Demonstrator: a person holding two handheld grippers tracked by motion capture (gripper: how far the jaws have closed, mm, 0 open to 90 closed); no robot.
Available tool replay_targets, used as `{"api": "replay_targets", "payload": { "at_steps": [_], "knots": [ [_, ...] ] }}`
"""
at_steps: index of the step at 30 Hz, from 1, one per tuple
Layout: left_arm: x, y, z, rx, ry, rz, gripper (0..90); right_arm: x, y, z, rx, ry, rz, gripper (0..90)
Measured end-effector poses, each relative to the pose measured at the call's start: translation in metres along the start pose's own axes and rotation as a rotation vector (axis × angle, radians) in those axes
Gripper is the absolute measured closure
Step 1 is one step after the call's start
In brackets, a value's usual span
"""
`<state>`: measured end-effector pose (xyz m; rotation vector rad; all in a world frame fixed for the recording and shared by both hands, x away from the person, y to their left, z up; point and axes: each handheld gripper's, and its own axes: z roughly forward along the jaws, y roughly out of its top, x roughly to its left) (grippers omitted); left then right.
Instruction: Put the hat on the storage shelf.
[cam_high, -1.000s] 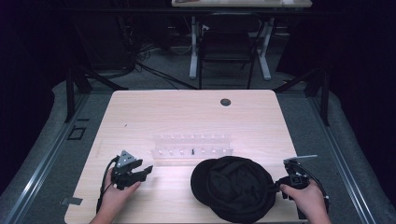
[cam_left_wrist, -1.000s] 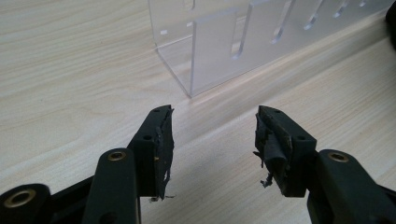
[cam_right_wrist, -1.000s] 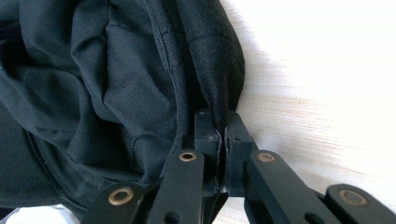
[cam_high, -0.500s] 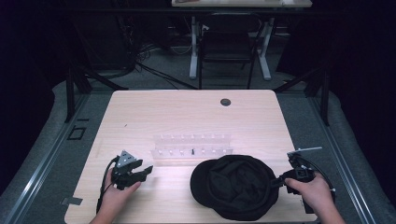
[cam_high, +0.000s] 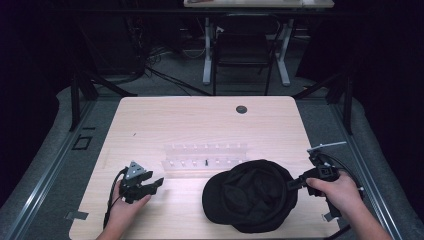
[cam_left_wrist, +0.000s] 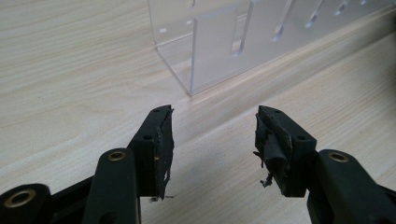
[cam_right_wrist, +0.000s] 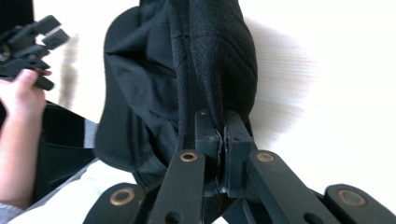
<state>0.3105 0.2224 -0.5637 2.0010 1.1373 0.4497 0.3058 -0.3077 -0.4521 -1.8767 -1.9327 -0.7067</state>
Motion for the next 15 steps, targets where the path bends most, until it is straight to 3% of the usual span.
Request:
{"api": "replay_targets", "payload": {
  "at_steps": [2,3,4,6,7,9,13,15],
  "knots": [
    [0.000,0.000,0.000,-0.001,0.000,0.000,47.1,0.001,0.001,-0.001,0.000,0.013,0.005,87.4],
    [0.000,0.000,0.000,-0.001,0.000,0.000,47.1,0.000,0.003,-0.003,0.017,0.019,-0.019,87.4],
    [0.000,0.000,0.000,0.000,0.000,0.000,47.0,0.004,0.005,-0.006,0.004,0.039,0.006,87.4],
    [0.000,0.000,0.000,0.001,0.001,0.001,47.1,0.005,0.006,-0.010,0.017,0.058,0.007,87.4],
    [0.000,0.000,0.000,0.001,0.001,0.006,47.1,0.007,0.007,-0.010,-0.002,0.053,0.020,87.4],
    [0.000,0.000,0.000,0.001,0.001,0.004,47.0,0.008,0.009,-0.012,0.003,0.065,0.000,87.5],
    [0.000,0.000,0.000,0.002,0.000,0.005,47.1,0.012,0.011,-0.016,0.031,0.073,0.010,87.5],
    [0.000,0.000,0.000,0.003,0.000,0.005,47.1,0.014,0.012,-0.016,0.013,0.087,0.006,87.5]
  ]
}}
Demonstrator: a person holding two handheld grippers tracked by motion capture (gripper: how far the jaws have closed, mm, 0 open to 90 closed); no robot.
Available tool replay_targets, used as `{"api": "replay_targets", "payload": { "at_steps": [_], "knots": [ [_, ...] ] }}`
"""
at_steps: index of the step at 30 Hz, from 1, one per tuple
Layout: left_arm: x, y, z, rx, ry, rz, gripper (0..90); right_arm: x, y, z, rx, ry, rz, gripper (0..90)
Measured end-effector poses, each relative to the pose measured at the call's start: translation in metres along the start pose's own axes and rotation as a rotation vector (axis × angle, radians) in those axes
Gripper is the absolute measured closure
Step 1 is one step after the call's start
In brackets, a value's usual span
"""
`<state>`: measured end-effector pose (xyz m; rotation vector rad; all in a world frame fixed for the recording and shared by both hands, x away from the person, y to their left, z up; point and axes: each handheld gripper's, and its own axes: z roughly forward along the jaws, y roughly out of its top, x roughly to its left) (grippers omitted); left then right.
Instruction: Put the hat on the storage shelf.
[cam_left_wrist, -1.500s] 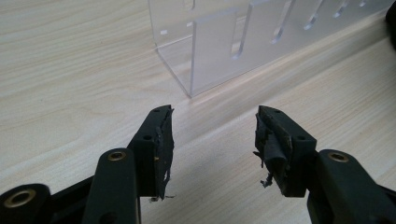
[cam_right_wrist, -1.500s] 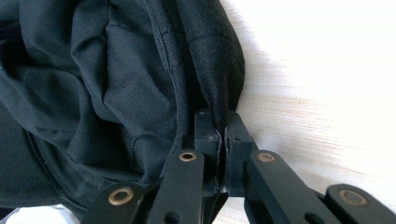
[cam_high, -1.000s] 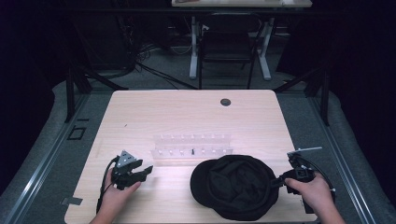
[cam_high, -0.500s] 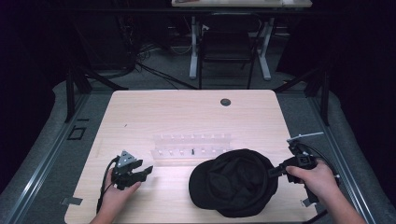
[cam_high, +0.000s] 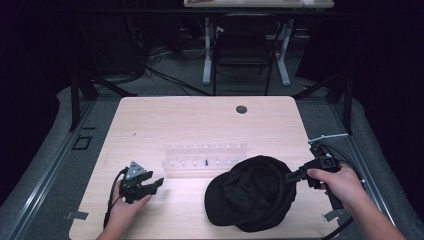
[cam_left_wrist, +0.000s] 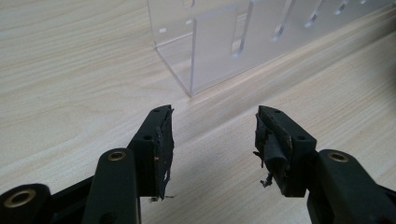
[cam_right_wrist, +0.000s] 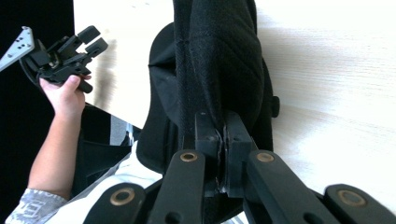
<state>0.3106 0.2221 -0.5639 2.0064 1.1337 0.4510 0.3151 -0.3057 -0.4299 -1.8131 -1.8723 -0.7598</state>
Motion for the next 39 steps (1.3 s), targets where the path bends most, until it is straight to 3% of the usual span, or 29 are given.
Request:
{"api": "replay_targets", "payload": {
  "at_steps": [8,10,18,19,30,39],
  "knots": [
    [0.000,0.000,0.000,-0.013,0.003,-0.003,47.1,0.014,0.002,-0.005,-0.005,0.082,0.012,87.6],
    [0.000,0.000,-0.001,0.000,-0.001,0.001,47.1,0.016,0.003,-0.008,0.004,0.103,-0.011,87.6],
    [0.000,0.000,-0.001,0.002,0.001,-0.002,47.1,0.023,0.005,-0.012,0.001,0.170,-0.017,87.6],
    [0.000,0.000,-0.001,0.002,0.001,-0.002,47.1,0.025,0.004,-0.011,-0.022,0.187,0.004,87.6],
    [0.000,0.000,-0.001,0.002,0.001,-0.001,47.1,0.042,0.004,-0.024,-0.033,0.266,-0.029,87.7],
    [0.001,0.000,0.000,-0.012,0.003,-0.008,47.0,0.053,0.004,-0.037,-0.064,0.299,-0.064,87.7]
  ]
}}
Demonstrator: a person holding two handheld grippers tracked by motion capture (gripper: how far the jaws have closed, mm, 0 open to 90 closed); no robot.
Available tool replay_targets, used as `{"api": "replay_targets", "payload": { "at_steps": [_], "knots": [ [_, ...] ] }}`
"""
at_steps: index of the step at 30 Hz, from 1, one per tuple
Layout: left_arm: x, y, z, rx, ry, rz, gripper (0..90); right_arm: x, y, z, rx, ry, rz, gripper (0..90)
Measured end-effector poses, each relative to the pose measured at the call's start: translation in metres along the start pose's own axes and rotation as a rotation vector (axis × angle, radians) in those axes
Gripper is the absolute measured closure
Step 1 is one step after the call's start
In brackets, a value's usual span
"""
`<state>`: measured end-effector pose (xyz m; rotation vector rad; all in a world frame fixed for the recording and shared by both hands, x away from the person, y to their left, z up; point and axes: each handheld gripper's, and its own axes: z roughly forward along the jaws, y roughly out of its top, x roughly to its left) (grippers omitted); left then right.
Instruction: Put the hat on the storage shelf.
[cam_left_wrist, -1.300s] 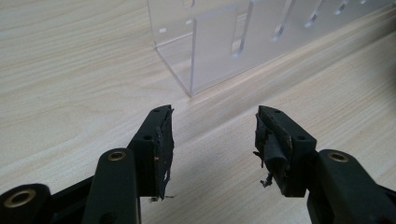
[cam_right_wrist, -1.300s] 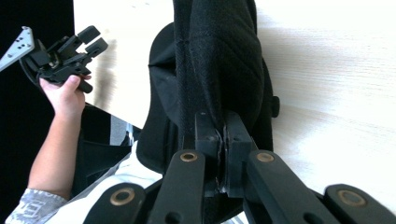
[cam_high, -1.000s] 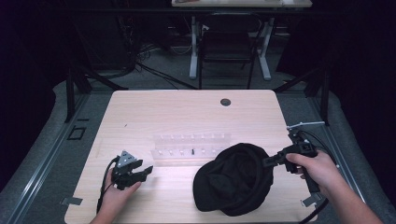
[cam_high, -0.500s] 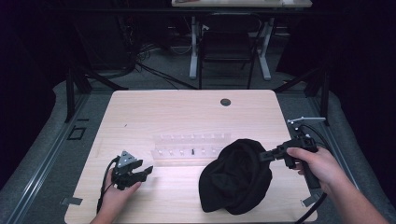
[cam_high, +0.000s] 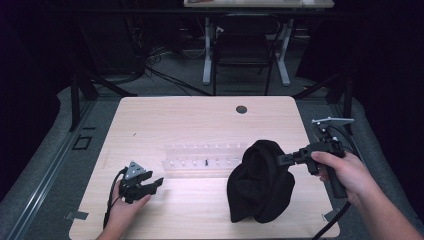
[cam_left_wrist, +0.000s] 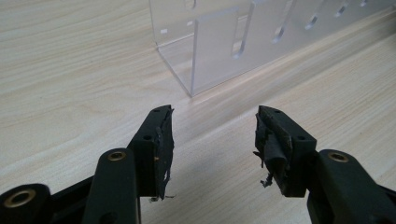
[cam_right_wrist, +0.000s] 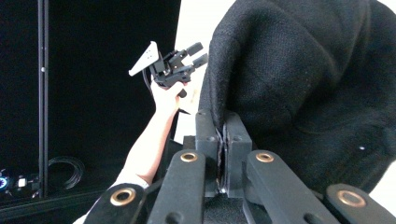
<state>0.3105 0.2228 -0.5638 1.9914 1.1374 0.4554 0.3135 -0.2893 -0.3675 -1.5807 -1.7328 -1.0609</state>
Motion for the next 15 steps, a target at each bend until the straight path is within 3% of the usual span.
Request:
{"api": "replay_targets", "payload": {
  "at_steps": [15],
  "knots": [
    [0.000,0.000,0.000,-0.003,0.001,-0.008,45.3,0.015,0.004,-0.032,-0.097,0.031,-0.020,87.8]
  ]
}}
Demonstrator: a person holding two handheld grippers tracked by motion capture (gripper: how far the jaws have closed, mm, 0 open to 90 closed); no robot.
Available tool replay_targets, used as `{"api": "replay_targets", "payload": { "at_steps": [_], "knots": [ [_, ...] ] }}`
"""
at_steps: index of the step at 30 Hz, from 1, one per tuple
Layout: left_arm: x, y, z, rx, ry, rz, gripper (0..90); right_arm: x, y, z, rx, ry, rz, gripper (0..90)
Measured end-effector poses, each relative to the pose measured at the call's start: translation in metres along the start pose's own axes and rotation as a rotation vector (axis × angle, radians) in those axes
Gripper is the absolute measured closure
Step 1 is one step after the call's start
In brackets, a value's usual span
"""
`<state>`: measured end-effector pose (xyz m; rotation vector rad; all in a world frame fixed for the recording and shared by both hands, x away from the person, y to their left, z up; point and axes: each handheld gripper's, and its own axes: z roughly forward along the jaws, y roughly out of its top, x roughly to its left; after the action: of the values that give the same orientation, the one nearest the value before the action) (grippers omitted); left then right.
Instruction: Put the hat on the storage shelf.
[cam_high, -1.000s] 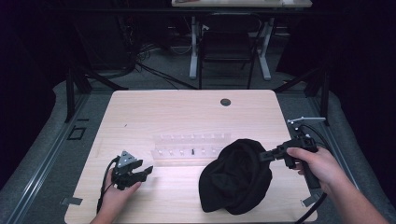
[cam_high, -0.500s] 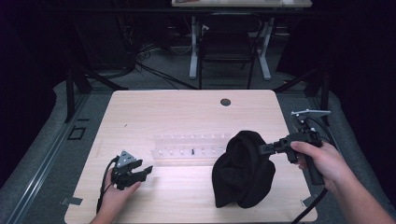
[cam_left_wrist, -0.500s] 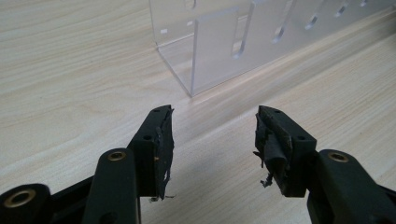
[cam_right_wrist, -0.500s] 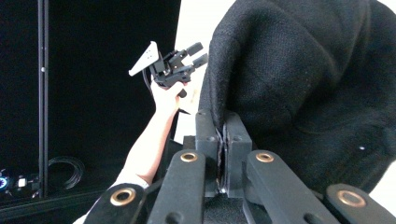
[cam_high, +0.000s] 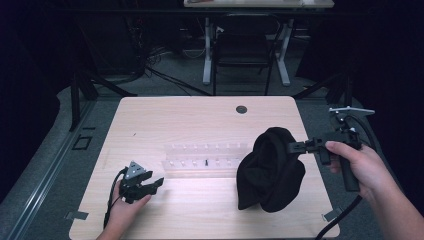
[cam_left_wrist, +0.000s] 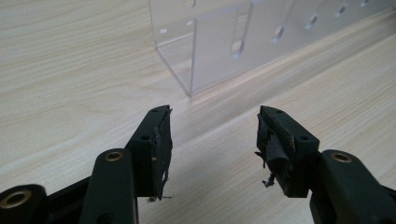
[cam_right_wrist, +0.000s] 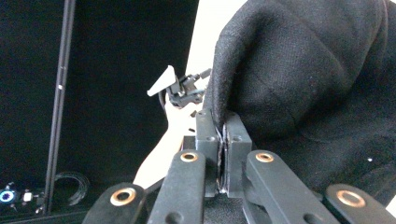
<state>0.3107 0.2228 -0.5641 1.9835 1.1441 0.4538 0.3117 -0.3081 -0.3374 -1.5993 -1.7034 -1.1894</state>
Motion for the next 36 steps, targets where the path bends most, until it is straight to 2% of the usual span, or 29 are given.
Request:
{"api": "replay_targets", "payload": {
  "at_steps": [3,10,21,32,36],
  "knots": [
    [0.001,0.000,-0.001,-0.001,0.000,-0.004,44.7,0.007,0.003,-0.007,-0.033,0.008,-0.015,87.8],
    [0.001,0.000,0.000,0.006,-0.005,-0.002,44.6,0.015,0.010,-0.013,-0.076,0.009,-0.012,87.8],
    [0.001,0.000,0.000,0.009,-0.008,-0.004,44.6,0.023,0.024,-0.018,-0.100,0.017,-0.030,87.8],
    [0.000,0.000,0.001,0.003,-0.010,-0.009,44.6,0.033,0.042,-0.016,-0.139,0.022,-0.040,87.8],
    [0.001,0.000,0.000,0.009,-0.010,-0.002,44.6,0.034,0.048,-0.014,-0.138,0.021,-0.048,87.8]
  ]
}}
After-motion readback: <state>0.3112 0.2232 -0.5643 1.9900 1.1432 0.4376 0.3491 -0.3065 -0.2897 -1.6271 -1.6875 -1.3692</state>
